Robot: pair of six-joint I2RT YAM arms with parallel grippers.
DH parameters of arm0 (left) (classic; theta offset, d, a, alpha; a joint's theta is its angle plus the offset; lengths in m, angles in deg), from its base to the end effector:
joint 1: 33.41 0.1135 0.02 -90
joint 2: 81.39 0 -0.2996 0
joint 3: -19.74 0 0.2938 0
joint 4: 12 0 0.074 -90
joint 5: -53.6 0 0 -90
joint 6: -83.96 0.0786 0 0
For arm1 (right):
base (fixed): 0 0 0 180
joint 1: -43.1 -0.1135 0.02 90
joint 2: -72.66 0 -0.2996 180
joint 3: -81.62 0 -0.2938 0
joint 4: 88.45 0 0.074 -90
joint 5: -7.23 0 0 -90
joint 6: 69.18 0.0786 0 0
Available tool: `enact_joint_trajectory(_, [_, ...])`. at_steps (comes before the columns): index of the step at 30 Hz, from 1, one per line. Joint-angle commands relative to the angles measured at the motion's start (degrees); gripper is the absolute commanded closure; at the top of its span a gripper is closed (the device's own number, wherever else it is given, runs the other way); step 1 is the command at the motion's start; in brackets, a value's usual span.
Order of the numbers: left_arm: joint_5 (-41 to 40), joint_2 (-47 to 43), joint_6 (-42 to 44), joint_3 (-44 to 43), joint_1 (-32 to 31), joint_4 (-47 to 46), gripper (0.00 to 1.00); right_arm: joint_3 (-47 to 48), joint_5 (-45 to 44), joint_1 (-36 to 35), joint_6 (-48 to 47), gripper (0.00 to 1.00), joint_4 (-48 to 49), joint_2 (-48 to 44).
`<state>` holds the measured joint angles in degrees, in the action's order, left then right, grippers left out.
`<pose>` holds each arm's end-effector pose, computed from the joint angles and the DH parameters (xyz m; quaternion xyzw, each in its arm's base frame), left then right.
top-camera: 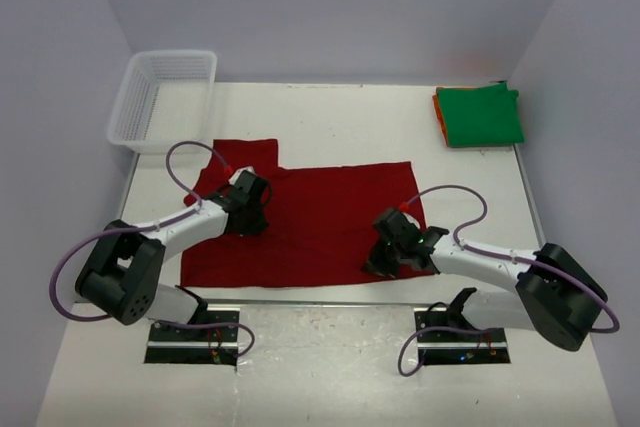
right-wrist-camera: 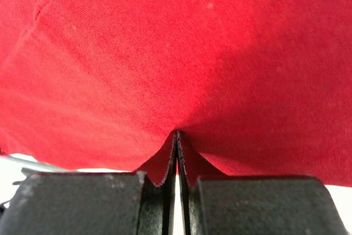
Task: Fold and stack the t-shirts
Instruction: Fold the flattened tshirt in 1/3 of the way, then grap the side of the flattened tshirt furthest away from the robot with both arms
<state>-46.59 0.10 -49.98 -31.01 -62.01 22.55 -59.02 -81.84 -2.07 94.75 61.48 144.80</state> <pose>0.2626 -0.1273 0.1221 -0.1487 0.9617 -0.0561 0.2231 0.1717 0.1745 0.1038 0.2396 0.9421 0.2063 0.1121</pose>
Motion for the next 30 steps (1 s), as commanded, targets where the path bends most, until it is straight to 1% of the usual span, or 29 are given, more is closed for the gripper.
enact_joint_trajectory(1, [1.2, 0.4, -0.7, 4.1, -0.7, 7.6, 1.00, -5.0, -2.4, -4.1, 5.2, 1.00, -12.1, 0.4])
enact_joint_trajectory(5, [1.2, -1.5, -0.7, 4.9, -0.8, 7.6, 1.00, -6.1, -2.7, -6.8, 8.2, 1.00, -12.7, -0.6])
enact_joint_trajectory(9, [-1.4, -4.3, -0.4, 3.1, -1.5, 9.5, 1.00, -3.8, -5.2, -8.8, 5.3, 1.00, -13.3, -1.7])
enact_joint_trajectory(10, [-2.0, -5.9, -0.3, 2.5, -1.9, 10.6, 1.00, -2.7, -7.4, -8.7, 3.9, 1.00, -13.7, -2.1])
enact_joint_trajectory(11, [-3.2, -6.7, -0.2, 1.6, -2.0, 11.3, 1.00, 0.6, -9.6, -8.7, 2.7, 1.00, -17.5, -2.6])
enact_joint_trajectory(13, [-4.0, -8.9, 0.1, -1.3, -2.4, 12.7, 1.00, 4.5, -15.1, -8.7, -0.2, 1.00, -20.8, -3.2])
enact_joint_trajectory(14, [-4.7, -9.5, 0.3, -2.7, -2.5, 13.4, 1.00, 9.3, -17.2, -8.8, -0.9, 1.00, -25.8, -3.8])
enact_joint_trajectory(16, [-5.5, -10.8, 1.6, -7.7, -3.2, 15.3, 1.00, 13.8, -20.3, -8.8, -3.4, 1.00, -29.4, -4.5])
enact_joint_trajectory(17, [-6.8, -11.0, 2.3, -9.7, -3.3, 16.0, 0.99, 18.1, -23.0, -8.8, -4.4, 1.00, -32.7, -4.9])
enact_joint_trajectory(18, [-7.5, -11.2, 3.3, -13.9, -3.4, 16.9, 0.96, 20.0, -24.5, -8.8, -6.3, 1.00, -34.2, -5.8])
enact_joint_trajectory(19, [-8.4, -11.2, 3.8, -15.9, -3.4, 18.3, 0.89, 22.2, -25.8, -8.8, -7.7, 1.00, -35.3, -6.1])
enact_joint_trajectory(20, [-10.6, -11.0, 4.6, -18.1, -3.4, 18.8, 0.84, 26.3, -28.4, -8.8, -10.7, 1.00, -36.4, -6.6])
enact_joint_trajectory(21, [-12.0, -10.7, 6.1, -22.8, -3.4, 19.2, 0.77, 28.1, -29.7, -8.8, -12.6, 0.98, -36.6, -7.2])
enact_joint_trajectory(22, [-13.1, -9.3, 6.9, -25.1, -3.3, 19.8, 0.62, 30.0, -31.8, -8.7, -14.8, 0.93, -36.0, -7.3])
enact_joint_trajectory(23, [-15.4, -8.1, 9.0, -27.8, -3.1, 19.8, 0.52, 33.0, -37.2, -8.5, -19.6, 0.87, -34.4, -7.0])
enact_joint_trajectory(24, [-16.4, -4.7, 10.1, -33.5, -2.8, 19.5, 0.40, 34.4, -39.8, -7.1, -22.4, 0.49, -33.0, -5.4])
enact_joint_trajectory(25, [-16.9, -2.5, 11.1, -36.6, -1.3, 19.4, 0.35, 36.8, -41.5, -6.0, -27.6, 0.38, -27.5, -4.0])
enact_joint_trajectory(26, [-14.9, 0.3, 13.5, -40.0, 0.1, 19.2, 0.31, 39.7, -41.1, -3.8, -37.4, 0.35, -26.6, -1.8])
enact_joint_trajectory(27, [-12.7, 6.5, 14.4, -46.8, 2.2, 19.7, 0.30, 43.4, -38.5, -1.3, -39.4, 0.34, -27.6, 1.0])
enact_joint_trajectory(28, [-10.2, 9.9, 14.8, -50.4, 6.8, 20.5, 0.30, 50.8, -36.2, 5.8, -39.9, 0.41, -29.2, 7.0])
enact_joint_trajectory(29, [-5.1, 13.3, 15.1, -53.8, 9.1, 21.0, 0.30, 53.9, -32.7, 9.8, -41.9, 0.45, -30.0, 9.7])
enact_joint_trajectory(30, [-3.0, 20.1, 16.2, -60.2, 11.3, 22.9, 0.31, 55.8, -23.1, 16.4, -43.9, 0.48, -28.7, 12.0])
